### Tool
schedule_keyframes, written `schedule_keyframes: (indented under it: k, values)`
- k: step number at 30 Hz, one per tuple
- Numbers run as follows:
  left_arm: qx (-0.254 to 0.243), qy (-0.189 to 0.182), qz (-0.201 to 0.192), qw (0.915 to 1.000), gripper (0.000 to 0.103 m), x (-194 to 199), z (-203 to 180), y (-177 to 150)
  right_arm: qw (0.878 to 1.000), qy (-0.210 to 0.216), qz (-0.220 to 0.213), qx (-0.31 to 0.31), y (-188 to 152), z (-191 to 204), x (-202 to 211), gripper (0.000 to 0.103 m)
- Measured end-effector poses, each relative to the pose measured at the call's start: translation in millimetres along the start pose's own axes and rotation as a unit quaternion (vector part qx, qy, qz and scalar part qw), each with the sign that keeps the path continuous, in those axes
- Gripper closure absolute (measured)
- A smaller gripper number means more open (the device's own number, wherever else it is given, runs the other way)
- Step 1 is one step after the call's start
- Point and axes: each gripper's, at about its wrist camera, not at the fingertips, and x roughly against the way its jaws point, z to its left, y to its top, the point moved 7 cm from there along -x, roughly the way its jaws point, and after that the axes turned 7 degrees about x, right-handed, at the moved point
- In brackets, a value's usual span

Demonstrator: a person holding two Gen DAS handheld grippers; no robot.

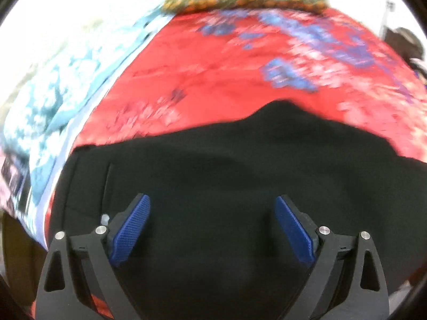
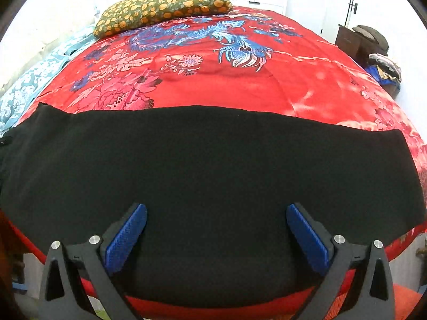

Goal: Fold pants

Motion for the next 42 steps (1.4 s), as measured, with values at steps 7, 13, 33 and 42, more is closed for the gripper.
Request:
schedule_keyframes:
  k: [7, 13, 33, 42]
  values:
    - [0.043, 0.005, 0.021, 0.9989, 0.001, -25, 20, -13, 1.0, -0.009, -0.014, -0.009, -2, 0, 2, 0.0]
    - [0.041, 0.011, 0.013, 0.999, 0.001, -25, 19, -14, 1.0, -0.009, -0.026, -0.009, -2, 0, 3, 0.0]
    - [0.036, 0.018, 0.005, 0.9992, 0.001, -30, 18, -11, 0.999, -0.013, -0.043, -0.003, -5, 0, 6, 0.0]
    - [0.035, 0.021, 0.001, 0.9992, 0.001, -30, 18, -10, 0.999, -0.011, -0.04, -0.002, -5, 1, 6, 0.0]
